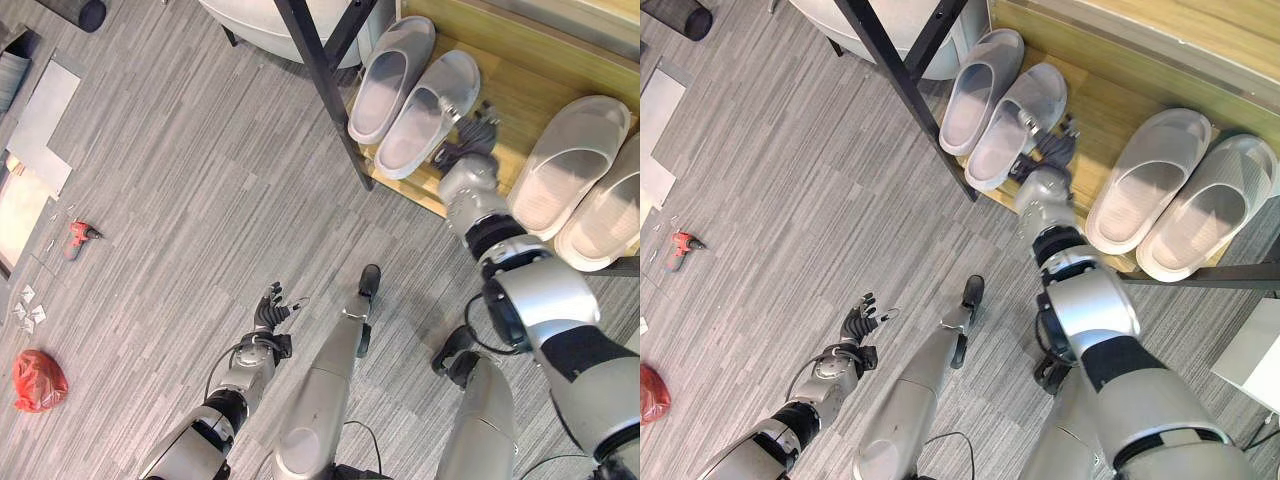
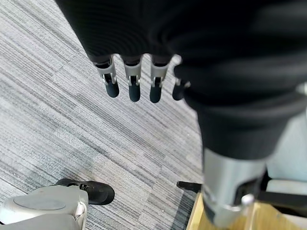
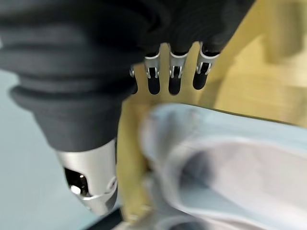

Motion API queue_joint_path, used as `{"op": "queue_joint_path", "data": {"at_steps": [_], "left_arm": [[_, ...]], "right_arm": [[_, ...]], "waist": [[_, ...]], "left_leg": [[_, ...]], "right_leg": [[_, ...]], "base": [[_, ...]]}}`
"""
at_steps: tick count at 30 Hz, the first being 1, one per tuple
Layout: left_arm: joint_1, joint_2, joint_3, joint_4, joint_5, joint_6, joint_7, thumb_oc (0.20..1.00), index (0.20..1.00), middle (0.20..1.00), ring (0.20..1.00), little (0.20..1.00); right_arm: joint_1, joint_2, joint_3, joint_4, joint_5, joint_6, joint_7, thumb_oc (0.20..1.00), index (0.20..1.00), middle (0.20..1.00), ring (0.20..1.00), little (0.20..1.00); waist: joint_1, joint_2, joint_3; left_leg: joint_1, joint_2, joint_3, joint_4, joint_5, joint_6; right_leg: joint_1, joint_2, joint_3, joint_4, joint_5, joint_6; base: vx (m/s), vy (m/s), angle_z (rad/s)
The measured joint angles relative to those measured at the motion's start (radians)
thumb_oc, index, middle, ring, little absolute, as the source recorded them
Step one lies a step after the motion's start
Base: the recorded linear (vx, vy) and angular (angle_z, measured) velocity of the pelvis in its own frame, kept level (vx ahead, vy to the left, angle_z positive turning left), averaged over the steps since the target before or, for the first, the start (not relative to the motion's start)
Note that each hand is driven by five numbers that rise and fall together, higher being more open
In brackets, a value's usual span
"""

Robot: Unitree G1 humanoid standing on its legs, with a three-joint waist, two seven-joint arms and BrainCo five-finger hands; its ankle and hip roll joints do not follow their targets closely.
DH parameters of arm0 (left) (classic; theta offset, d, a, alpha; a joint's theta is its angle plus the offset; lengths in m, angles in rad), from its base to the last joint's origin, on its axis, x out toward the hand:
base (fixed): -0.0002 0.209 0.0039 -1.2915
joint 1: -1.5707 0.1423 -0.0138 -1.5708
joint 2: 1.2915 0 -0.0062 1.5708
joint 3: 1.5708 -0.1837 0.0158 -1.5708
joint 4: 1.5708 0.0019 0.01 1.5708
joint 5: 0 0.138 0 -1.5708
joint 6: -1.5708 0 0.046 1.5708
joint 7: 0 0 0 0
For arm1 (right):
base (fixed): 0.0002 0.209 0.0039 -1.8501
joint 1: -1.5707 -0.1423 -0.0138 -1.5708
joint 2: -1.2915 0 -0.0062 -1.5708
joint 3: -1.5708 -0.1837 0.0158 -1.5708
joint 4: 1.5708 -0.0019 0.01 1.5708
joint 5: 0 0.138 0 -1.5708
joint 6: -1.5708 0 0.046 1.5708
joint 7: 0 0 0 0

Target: Arrange the slippers neatly on the shoe rack.

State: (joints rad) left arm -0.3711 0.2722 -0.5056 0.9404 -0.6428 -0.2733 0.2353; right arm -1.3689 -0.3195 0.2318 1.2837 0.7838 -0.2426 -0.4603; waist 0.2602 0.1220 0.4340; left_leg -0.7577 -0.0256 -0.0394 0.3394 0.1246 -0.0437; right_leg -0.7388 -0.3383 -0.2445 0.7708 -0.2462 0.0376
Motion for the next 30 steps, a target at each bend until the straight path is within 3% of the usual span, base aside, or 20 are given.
{"op": "queue_joint_path", "data": {"at_steps": [8, 14, 18, 22, 25, 26, 30], "left_arm": [[0.046, 0.004, 0.004, -0.026, 0.018, 0.001, -0.023, 1.000, 1.000, 1.000, 1.000, 1.000], [0.050, 0.000, 0.032, -0.021, 0.031, 0.003, -0.028, 1.000, 1.000, 1.000, 1.000, 1.000], [0.044, -0.010, 0.077, 0.014, 0.035, 0.006, -0.028, 1.000, 1.000, 1.000, 1.000, 1.000], [0.063, -0.021, 0.123, 0.044, 0.036, 0.028, -0.026, 1.000, 1.000, 1.000, 1.000, 1.000], [0.098, -0.032, 0.152, 0.055, 0.047, 0.044, -0.028, 1.000, 1.000, 1.000, 1.000, 1.000], [0.101, -0.038, 0.162, 0.062, 0.069, 0.051, -0.029, 1.000, 1.000, 1.000, 1.000, 1.000], [0.166, -0.047, 0.210, 0.063, 0.102, 0.070, -0.039, 1.000, 1.000, 1.000, 1.000, 1.000]], "right_arm": [[-0.008, -0.040, 0.017, 0.006, -0.019, 0.010, 0.033, 1.000, 1.000, 1.000, 1.000, 1.000], [0.084, 0.030, 0.056, -0.058, -0.098, 0.015, 0.036, 1.000, 1.000, 1.000, 1.000, 1.000], [0.236, 0.103, 0.115, -0.215, -0.219, 0.046, 0.050, 1.000, 1.000, 1.000, 1.000, 1.000], [0.429, 0.124, 0.187, -0.395, -0.321, 0.070, 0.076, 1.000, 1.000, 1.000, 1.000, 1.000], [0.576, 0.125, 0.236, -0.513, -0.386, 0.094, 0.113, 1.000, 1.000, 1.000, 1.000, 1.000], [0.622, 0.109, 0.250, -0.567, -0.415, 0.102, 0.130, 1.000, 1.000, 1.000, 1.000, 1.000], [0.870, 0.054, 0.275, -0.810, -0.513, 0.105, 0.202, 1.000, 1.000, 1.000, 1.000, 1.000]], "waist": [[-0.012, 0.009, -0.006], [-0.043, 0.008, -0.007], [-0.079, 0.007, -0.017], [-0.122, -0.011, -0.051], [-0.143, -0.032, -0.109], [-0.165, -0.035, -0.117], [-0.184, -0.059, -0.156]], "left_leg": [[0.015, 0.001, 0.001, -0.008, 0.012, -0.005], [0.083, 0.008, 0.016, -0.031, 0.006, -0.001], [0.166, 0.032, 0.046, -0.094, 0.008, 0.004], [0.260, 0.041, 0.057, -0.156, 0.018, -0.001], [0.329, 0.045, 0.080, -0.213, 0.025, 0.005], [0.354, 0.050, 0.083, -0.229, 0.026, 0.007], [0.457, 0.064, 0.106, -0.296, 0.029, 0.008]], "right_leg": [[0.009, 0.000, -0.001, -0.001, -0.002, 0.004], [0.078, 0.011, 0.004, -0.042, 0.004, 0.008], [0.152, 0.046, 0.020, -0.134, 0.050, 0.024], [0.247, 0.067, 0.021, -0.221, 0.083, 0.042], [0.308, 0.079, 0.027, -0.288, 0.103, 0.054], [0.338, 0.088, 0.026, -0.318, 0.114, 0.056], [0.446, 0.109, 0.026, -0.421, 0.141, 0.064]], "base": [[0.00, 0.000, 0.00], [0.02, 0.004, -0.06], [0.00, 0.018, -0.27], [0.09, -0.004, -0.17], [0.10, -0.039, -0.21], [0.10, -0.059, -0.15], [0.07, -0.054, -0.18]]}}
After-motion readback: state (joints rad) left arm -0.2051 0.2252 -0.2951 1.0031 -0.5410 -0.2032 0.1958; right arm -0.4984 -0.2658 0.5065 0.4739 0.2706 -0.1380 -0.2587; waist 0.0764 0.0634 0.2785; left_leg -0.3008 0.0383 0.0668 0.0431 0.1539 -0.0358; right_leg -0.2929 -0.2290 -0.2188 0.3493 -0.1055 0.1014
